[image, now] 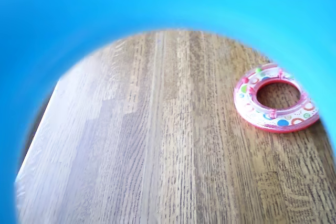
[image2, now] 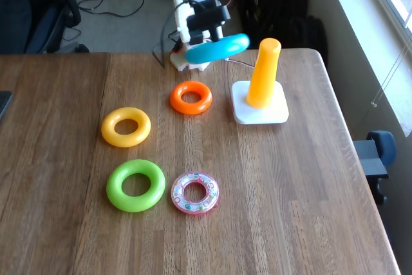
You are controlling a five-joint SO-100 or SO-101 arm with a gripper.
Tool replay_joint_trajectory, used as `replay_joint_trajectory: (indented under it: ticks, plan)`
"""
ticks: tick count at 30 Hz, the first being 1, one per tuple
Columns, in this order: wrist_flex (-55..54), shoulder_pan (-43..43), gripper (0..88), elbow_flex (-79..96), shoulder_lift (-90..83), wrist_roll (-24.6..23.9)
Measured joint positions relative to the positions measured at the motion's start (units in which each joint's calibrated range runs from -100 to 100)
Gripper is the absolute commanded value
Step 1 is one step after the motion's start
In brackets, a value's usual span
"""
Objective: Pick and place the blue ring
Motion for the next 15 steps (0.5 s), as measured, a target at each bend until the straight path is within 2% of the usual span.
replay_joint_trajectory:
  ticks: [8, 15]
  plan:
    - [0.0, -10.17, 2.4, 0.0, -0.32, 0.0]
    - [0.32, -14.43, 2.4, -3.56, -0.8, 0.0]
